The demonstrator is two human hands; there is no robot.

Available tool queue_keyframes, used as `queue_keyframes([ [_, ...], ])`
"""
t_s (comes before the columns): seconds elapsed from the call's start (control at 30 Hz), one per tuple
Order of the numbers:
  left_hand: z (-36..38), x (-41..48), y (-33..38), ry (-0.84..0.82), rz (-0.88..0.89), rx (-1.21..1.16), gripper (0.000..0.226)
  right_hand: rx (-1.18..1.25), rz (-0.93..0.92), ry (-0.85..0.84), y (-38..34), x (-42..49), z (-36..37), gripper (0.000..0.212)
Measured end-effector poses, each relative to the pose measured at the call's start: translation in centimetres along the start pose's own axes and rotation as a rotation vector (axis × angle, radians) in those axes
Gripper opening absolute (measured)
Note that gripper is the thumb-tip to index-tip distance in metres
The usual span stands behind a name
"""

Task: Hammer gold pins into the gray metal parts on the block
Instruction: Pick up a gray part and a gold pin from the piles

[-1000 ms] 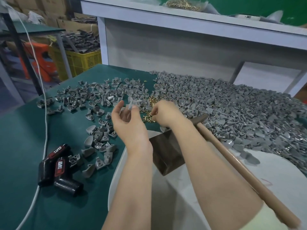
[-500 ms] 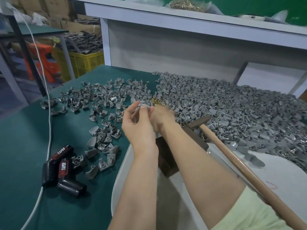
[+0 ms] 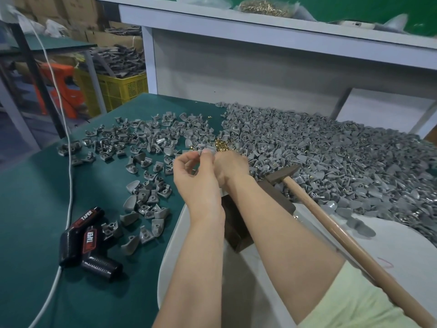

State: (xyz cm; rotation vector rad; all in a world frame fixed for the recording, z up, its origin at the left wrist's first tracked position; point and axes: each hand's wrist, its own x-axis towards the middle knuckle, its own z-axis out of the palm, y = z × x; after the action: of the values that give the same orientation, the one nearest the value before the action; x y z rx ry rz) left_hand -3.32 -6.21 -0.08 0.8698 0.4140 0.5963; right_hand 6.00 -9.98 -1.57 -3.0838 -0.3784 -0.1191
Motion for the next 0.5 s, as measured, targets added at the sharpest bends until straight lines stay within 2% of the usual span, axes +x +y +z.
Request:
queue_keyframes([
  [0.3, 0.12, 0.05, -0.3, -0.021, -0.014, -0.028, 0.01, 0.048, 0.012, 0.02, 0.03, 0.17, 0.19, 0.02],
  [0.5, 0.28, -0.11, -0.35, -0.026, -0.003, 0.006, 0.008, 0.077, -0.003, 0.007, 0.2, -0.6, -0.38, 0.029],
])
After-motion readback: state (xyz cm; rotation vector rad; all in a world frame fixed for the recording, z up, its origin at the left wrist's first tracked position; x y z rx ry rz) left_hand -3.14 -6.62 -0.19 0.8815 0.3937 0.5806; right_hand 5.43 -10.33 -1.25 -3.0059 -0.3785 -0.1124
